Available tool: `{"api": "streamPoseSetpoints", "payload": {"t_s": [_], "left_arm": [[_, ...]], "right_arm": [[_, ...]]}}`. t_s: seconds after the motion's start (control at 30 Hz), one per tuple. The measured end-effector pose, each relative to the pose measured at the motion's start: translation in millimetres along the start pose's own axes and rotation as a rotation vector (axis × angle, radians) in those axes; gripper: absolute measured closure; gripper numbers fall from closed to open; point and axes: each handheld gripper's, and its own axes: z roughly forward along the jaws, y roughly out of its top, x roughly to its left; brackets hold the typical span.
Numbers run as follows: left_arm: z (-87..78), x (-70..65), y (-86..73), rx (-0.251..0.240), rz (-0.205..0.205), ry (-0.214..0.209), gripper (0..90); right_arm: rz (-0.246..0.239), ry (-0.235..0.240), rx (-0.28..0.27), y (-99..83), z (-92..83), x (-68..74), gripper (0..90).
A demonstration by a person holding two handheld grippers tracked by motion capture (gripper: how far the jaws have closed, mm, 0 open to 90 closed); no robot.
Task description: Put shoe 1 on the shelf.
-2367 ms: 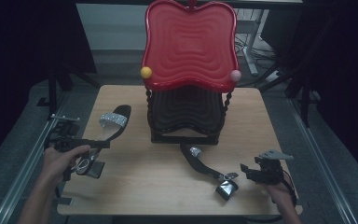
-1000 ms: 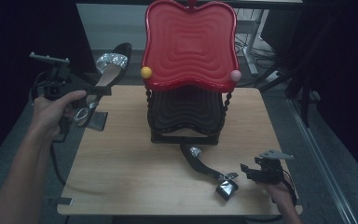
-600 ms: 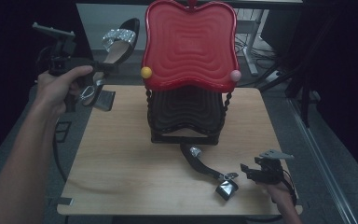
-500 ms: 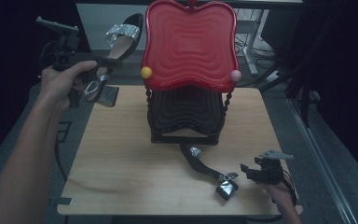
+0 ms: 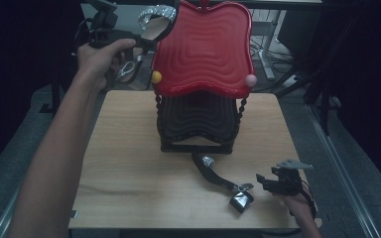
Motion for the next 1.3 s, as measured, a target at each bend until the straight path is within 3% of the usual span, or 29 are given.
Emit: {"api": "streamPoseSetpoints", "payload": {"t_s": [0.3, 0.47, 0.63, 0.77, 0.87, 1.0, 1.3], "left_arm": [[36.5, -18.9, 29.2, 0.004, -0.001, 0.008, 42.6], [59.7, -24.4, 31.1, 0.001, 0.0, 0.036, 42.6], [77.3, -18.6, 26.6, 0.001, -0.012, 0.071, 42.6], [81.4, -10.7, 23.7, -0.019, -0.037, 0.131, 42.5], [83.3, -6.7, 20.5, -0.04, -0.056, 0.141, 42.2], [87.3, -10.0, 18.1, -0.05, -0.034, 0.173, 41.0], [84.5, -11.0, 15.4, -0.05, -0.011, 0.178, 32.3]], "right_arm": [[0.011, -0.006, -0.004, -0.6, -1.6, -3.7, 29.7], [0.005, -0.007, -0.001, -1.5, -1.7, -4.0, 29.8], [-0.007, -0.002, 0.004, -1.1, -0.5, 0.0, 29.8], [-0.012, 0.001, 0.007, -1.1, 0.4, 1.0, 29.8], [-0.011, -0.002, 0.01, -1.3, 0.8, 0.2, 29.7], [-0.007, -0.004, 0.009, -1.6, 0.5, -0.6, 29.7], [-0.017, 0.0, 0.009, -1.1, 0.4, 2.1, 29.6]]}}
